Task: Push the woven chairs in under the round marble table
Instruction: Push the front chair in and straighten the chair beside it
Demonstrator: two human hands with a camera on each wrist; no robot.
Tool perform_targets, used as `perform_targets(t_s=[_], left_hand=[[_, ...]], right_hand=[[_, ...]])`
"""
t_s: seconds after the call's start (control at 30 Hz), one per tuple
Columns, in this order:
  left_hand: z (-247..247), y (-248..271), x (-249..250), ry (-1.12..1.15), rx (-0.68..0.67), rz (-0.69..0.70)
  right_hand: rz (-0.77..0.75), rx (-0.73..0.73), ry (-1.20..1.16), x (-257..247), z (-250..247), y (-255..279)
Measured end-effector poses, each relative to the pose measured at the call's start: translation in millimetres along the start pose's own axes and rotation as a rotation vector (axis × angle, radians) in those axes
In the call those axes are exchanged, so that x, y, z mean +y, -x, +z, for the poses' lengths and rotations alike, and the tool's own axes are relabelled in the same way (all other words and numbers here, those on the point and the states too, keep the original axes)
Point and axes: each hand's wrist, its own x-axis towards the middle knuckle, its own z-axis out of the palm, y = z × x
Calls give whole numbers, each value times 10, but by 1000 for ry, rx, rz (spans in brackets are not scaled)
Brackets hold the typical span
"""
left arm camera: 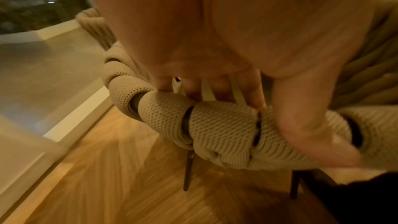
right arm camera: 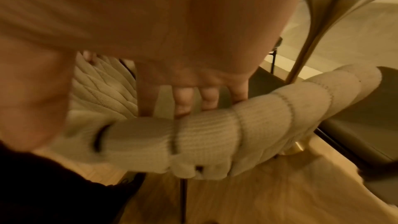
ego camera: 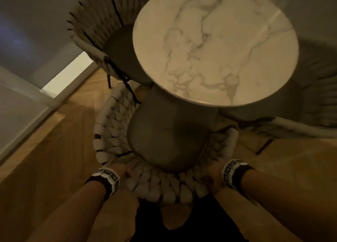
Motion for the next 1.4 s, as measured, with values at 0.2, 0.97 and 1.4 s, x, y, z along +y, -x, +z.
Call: perform_targets(t_s=[0.2, 0.97, 1.4], left_hand=[[29, 79, -210, -188, -7, 150], [-389, -93, -607, -41, 605, 60], [-385, -188, -742, 309, 551, -366]], right_hand=[[62, 146, -29, -581, 254, -135], [844, 737, -1185, -475, 461, 194], [872, 547, -1577, -430, 513, 48]])
